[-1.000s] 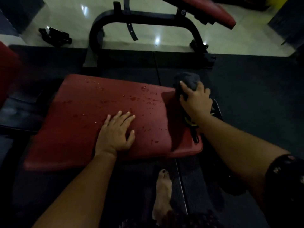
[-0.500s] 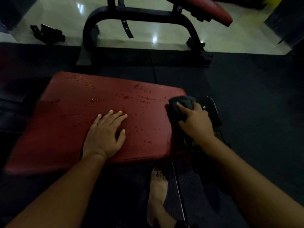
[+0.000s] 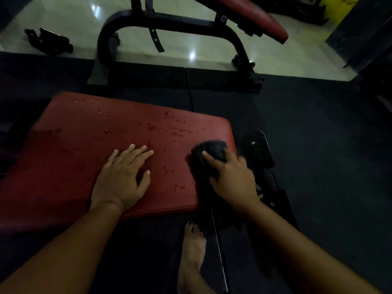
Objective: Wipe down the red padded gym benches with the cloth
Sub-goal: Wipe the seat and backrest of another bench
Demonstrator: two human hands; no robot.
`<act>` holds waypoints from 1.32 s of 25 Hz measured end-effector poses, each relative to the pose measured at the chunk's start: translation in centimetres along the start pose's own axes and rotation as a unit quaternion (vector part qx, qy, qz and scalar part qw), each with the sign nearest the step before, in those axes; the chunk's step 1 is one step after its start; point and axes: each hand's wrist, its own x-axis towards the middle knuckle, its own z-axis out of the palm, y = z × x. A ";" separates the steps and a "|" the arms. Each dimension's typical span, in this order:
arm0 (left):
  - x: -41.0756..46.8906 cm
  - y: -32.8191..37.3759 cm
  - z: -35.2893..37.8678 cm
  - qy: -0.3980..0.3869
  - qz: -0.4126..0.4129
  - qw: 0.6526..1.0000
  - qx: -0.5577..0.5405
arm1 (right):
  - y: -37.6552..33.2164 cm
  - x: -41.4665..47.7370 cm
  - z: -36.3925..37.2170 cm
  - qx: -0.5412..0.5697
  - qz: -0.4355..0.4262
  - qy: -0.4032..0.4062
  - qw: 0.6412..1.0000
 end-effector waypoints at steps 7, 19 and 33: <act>0.3 -0.3 0.3 0.001 -0.001 1.000 -0.002 | -0.3 14.9 -1.2 0.009 0.105 -0.037 0.994; 0.0 -0.1 0.1 -0.009 -0.006 1.000 0.002 | -2.3 -1.2 -0.2 -0.053 -0.040 -0.005 0.998; 0.2 0.1 -0.1 -0.018 -0.006 1.000 -0.009 | -5.0 11.2 -0.5 -0.027 0.012 -0.001 1.000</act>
